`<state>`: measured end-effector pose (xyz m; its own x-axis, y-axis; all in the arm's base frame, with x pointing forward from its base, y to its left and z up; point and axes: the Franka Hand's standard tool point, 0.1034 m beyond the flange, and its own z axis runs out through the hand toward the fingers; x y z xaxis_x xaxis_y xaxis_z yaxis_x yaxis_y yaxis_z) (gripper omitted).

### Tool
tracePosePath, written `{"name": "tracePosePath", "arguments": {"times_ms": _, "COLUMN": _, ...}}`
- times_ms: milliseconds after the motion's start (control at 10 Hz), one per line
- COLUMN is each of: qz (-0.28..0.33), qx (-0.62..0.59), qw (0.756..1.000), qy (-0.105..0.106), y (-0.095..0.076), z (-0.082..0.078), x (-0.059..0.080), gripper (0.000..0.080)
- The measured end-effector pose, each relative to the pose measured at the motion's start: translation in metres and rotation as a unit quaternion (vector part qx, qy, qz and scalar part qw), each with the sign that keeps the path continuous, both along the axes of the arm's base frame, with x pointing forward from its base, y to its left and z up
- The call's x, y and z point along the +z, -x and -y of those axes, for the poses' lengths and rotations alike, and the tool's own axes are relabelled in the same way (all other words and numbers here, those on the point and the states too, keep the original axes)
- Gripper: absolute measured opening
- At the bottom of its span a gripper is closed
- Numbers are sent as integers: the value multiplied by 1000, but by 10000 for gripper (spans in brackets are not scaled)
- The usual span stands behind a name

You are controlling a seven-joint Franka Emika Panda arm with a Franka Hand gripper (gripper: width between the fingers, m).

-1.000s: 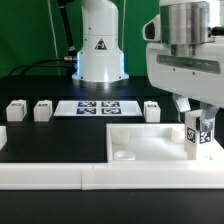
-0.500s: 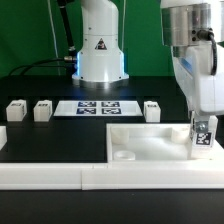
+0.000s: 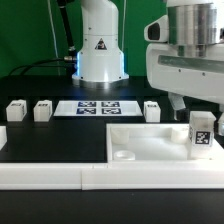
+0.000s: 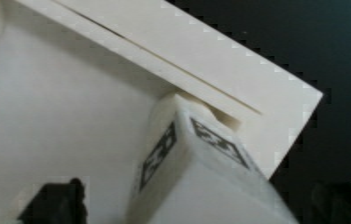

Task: Assemble square table

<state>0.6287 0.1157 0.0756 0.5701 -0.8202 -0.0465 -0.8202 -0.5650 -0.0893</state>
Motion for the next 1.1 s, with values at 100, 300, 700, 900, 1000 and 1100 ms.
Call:
{"name": "tracePosePath", "arguments": {"times_ms": 100, "qz": 4, "qx": 40, "qw": 999, "qy": 3, "y": 0, "z": 1, "x": 0, "gripper": 647}}
{"name": "tracePosePath", "arguments": {"times_ms": 300, "qz": 9, "qx": 107, "qw": 994, "qy": 7, "y": 0, "z": 1, "x": 0, "gripper": 649}}
{"name": "tracePosePath", "arguments": {"times_ms": 700, "qz": 17, "qx": 297, "qw": 954, "qy": 35, "y": 0, "z": -4, "x": -3, "gripper": 520}}
{"name": "tracePosePath", "arguments": {"times_ms": 900, "qz": 17, "qx": 296, "qw": 954, "qy": 35, "y": 0, "z": -4, "x": -3, "gripper": 381}}
{"name": "tracePosePath", "arguments": {"times_ms": 1000, "qz": 13, "qx": 251, "qw": 967, "qy": 34, "y": 0, "z": -3, "x": -3, "gripper": 289}}
{"name": "tracePosePath", "arguments": {"times_ms": 1100, "qz": 12, "qx": 227, "qw": 973, "qy": 33, "y": 0, "z": -3, "x": -3, "gripper": 289}}
